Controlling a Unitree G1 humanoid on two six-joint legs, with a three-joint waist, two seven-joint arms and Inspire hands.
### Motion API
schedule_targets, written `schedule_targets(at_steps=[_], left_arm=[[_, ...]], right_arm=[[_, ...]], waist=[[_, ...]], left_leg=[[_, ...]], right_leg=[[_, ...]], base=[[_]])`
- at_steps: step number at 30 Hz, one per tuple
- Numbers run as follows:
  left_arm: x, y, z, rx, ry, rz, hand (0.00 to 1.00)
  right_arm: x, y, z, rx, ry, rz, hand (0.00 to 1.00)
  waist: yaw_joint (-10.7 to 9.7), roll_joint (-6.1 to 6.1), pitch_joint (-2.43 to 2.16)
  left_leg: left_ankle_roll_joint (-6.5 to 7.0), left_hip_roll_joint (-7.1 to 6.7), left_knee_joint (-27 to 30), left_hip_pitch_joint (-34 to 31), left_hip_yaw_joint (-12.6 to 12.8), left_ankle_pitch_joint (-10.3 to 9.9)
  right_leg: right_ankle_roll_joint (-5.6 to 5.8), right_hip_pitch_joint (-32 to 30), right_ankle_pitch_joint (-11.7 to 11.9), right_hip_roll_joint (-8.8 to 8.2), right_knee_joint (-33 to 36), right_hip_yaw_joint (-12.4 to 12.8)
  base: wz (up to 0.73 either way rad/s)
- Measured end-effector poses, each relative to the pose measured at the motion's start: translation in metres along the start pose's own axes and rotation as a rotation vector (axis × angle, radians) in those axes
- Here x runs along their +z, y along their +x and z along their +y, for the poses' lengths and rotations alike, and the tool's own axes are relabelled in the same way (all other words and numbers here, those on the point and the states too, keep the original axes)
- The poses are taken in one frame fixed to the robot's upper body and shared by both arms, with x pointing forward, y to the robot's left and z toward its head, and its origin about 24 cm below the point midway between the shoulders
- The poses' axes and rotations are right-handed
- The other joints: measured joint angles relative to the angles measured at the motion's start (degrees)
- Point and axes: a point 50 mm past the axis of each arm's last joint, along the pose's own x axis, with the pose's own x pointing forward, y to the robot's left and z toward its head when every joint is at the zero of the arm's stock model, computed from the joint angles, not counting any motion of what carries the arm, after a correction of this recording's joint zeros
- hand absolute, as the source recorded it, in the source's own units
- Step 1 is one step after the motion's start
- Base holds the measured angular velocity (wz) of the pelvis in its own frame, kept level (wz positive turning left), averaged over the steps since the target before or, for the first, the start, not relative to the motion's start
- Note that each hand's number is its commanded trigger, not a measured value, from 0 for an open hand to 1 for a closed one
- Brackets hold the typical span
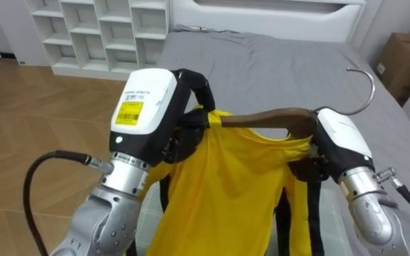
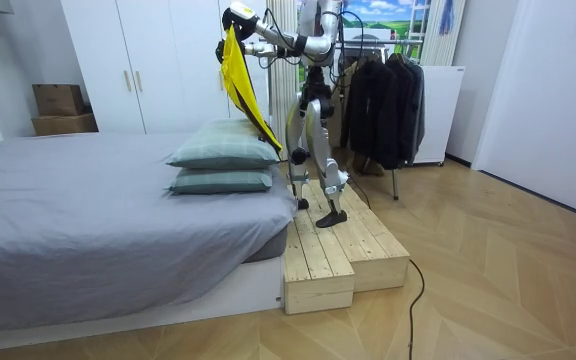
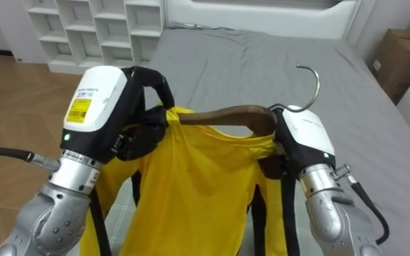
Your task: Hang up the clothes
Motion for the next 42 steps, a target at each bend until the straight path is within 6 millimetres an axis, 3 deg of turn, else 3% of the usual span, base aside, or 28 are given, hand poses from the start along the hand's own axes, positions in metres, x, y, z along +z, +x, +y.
schedule_targets(at_steps=[21,22,23,24,34,37,42], left_arm=[[-0.001,-0.002,-0.001,-0.013,0.001,0.006,1.0],[-0.001,-0.002,-0.002,-0.014,0.0,0.007,0.82],[-0.001,-0.003,-0.002,-0.016,-0.001,0.01,0.48],[-0.002,-0.004,-0.003,-0.018,-0.001,0.011,0.0],[0.009,-0.003,-0.007,-0.014,-0.072,-0.03,0.0],[0.01,-0.003,-0.008,-0.014,-0.114,-0.032,0.0],[0.011,-0.003,-0.01,-0.026,-0.196,-0.02,0.0]], right_arm=[[-0.002,-0.003,0.004,0.032,0.008,0.002,1.0],[-0.002,-0.003,0.004,0.034,0.009,0.003,1.0],[-0.002,-0.004,0.005,0.042,0.009,0.004,1.0],[-0.002,-0.004,0.005,0.047,0.009,0.005,1.0],[0.002,-0.005,0.014,0.092,0.005,-0.016,1.0],[0.002,-0.005,0.014,0.096,0.015,-0.016,1.0],[-0.003,-0.007,0.02,0.141,0.16,0.02,1.0]], waist=[[-0.05,-0.13,0.03],[-0.05,-0.14,0.03],[-0.05,-0.16,0.05],[-0.05,-0.18,0.06],[0.0,-0.2,0.07],[-0.04,-0.51,0.26],[-0.24,-0.75,0.35]], left_leg=[[0.0,-0.01,0.0,0.02,0.0,0.0],[0.0,-0.01,0.0,0.02,0.01,0.0],[0.0,-0.01,0.0,0.01,0.01,0.0],[0.0,-0.01,0.0,0.0,0.01,0.0],[0.0,-0.02,0.0,-0.01,0.02,0.0],[0.0,-0.03,-0.03,0.08,0.14,0.0],[0.0,-0.07,-0.07,0.08,0.18,0.0]], right_leg=[[0.01,0.0,-0.02,0.0,0.01,0.03],[0.01,0.0,-0.02,0.0,0.01,0.04],[0.03,0.0,-0.03,0.0,0.0,0.04],[0.03,0.0,-0.05,0.0,-0.01,0.04],[0.03,0.0,-0.05,0.01,0.0,0.09],[0.04,0.0,-0.06,0.06,0.01,0.3],[0.05,0.0,-0.07,0.06,0.0,0.6]], base=[[0.0],[0.0],[0.0],[0.0],[0.0],[0.0],[0.0]])
